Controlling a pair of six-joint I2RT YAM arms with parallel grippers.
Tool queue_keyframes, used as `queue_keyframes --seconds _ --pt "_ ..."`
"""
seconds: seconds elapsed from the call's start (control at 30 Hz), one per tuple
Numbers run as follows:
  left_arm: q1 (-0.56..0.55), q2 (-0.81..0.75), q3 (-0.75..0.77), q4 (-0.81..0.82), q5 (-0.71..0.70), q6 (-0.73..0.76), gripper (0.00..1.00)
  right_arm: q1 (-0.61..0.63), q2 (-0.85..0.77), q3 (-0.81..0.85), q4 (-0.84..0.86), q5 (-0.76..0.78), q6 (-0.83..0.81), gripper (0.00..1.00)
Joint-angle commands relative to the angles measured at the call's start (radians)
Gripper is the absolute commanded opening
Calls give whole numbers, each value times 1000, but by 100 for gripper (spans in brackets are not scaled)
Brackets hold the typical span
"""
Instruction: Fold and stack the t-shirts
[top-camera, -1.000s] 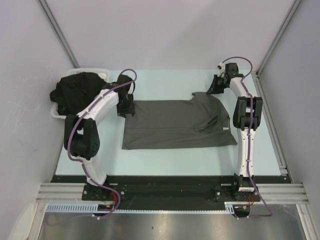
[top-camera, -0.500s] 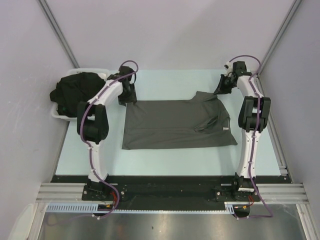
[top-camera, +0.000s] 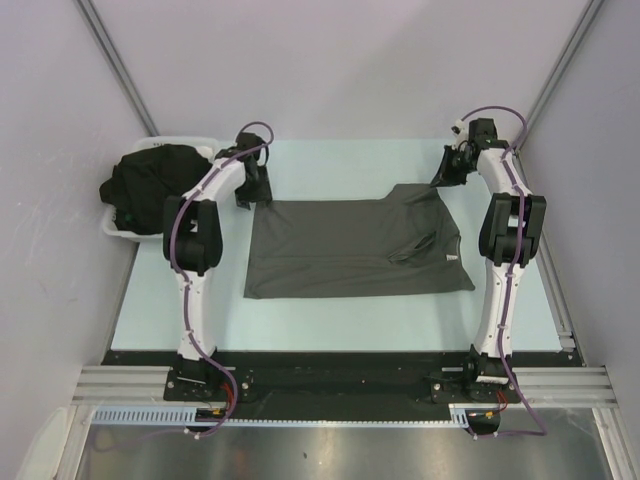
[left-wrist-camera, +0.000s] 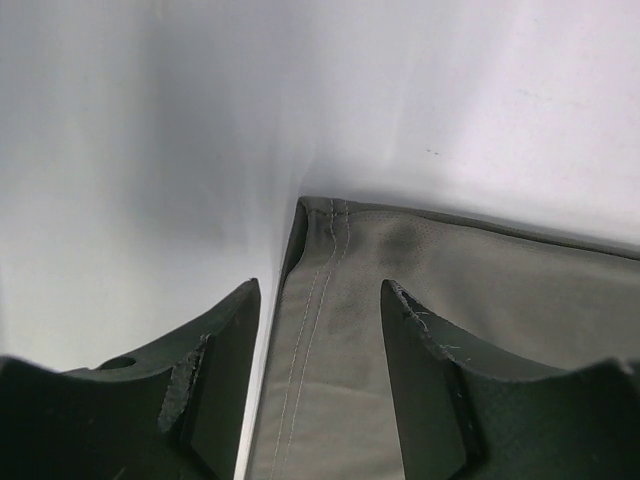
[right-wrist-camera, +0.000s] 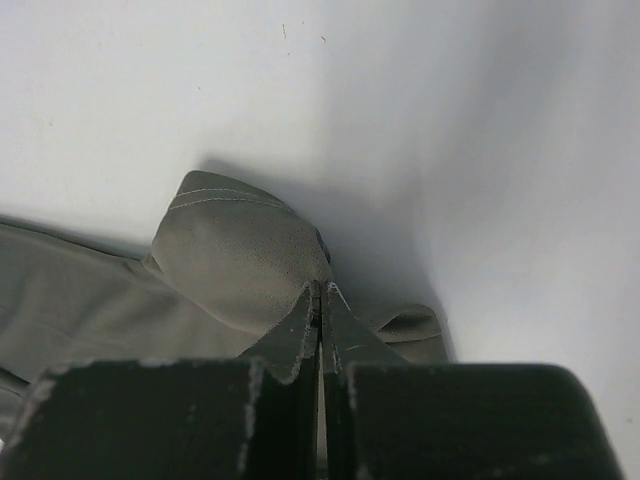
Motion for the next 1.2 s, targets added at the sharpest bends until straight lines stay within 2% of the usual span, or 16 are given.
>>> queue_keyframes --seconds 0.0,0.2,0.4,0.43,0.5,0.53,0.93,1.17 --pt "10 29 57 41 35 24 57 -1 -20 49 -15 -5 -13 0" --pt "17 84 108 40 46 26 53 -1 -18 50 -24 3 -20 0" --pt "23 108 119 43 42 13 40 -2 -23 44 -31 6 -22 0" --pt "24 108 119 43 41 10 29 -2 -23 44 -31 8 -22 0" --pt "24 115 119 41 41 9 12 -2 -23 41 -29 11 -23 0" --pt "24 113 119 41 38 7 0 -2 -23 42 -31 11 -22 0" --pt "24 30 94 17 15 21 0 -13 -89 38 -32 58 -22 0" --pt "26 -118 -45 24 47 29 0 -19 -178 -25 -23 66 -19 0"
